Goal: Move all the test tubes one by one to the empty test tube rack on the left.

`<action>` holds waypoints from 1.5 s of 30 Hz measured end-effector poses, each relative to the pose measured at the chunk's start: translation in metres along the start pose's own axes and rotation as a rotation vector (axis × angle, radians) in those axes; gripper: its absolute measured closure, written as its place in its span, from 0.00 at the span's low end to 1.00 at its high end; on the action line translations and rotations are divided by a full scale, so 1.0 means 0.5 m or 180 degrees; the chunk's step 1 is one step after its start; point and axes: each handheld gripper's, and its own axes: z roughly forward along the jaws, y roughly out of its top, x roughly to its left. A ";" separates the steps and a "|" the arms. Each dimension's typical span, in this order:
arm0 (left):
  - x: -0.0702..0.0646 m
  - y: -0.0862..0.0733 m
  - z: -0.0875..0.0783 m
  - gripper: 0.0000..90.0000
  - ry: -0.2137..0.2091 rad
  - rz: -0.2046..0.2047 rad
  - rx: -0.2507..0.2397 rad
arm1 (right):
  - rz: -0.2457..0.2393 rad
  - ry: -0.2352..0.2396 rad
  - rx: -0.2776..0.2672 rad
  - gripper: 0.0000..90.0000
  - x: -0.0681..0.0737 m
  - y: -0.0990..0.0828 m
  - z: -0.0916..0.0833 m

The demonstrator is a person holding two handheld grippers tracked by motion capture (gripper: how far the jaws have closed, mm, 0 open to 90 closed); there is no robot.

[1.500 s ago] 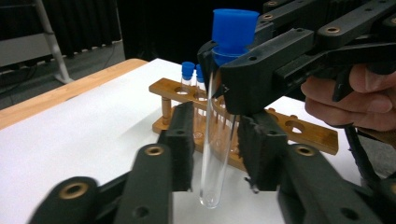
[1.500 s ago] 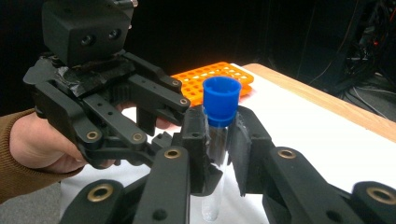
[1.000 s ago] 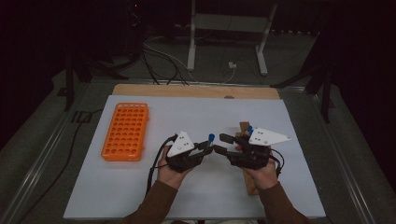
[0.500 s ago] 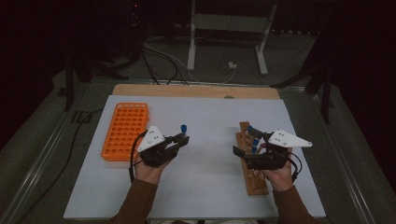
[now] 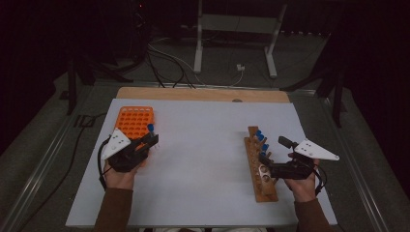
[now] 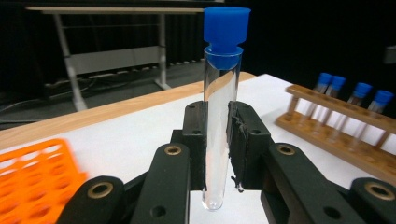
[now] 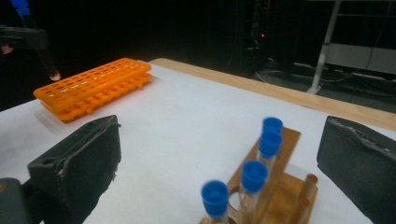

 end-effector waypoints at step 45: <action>0.078 -0.128 -0.027 0.87 0.0548 -0.0090 0.0600 | 0.0105 -0.0091 -0.0031 0.00 -0.019 -0.026 -0.024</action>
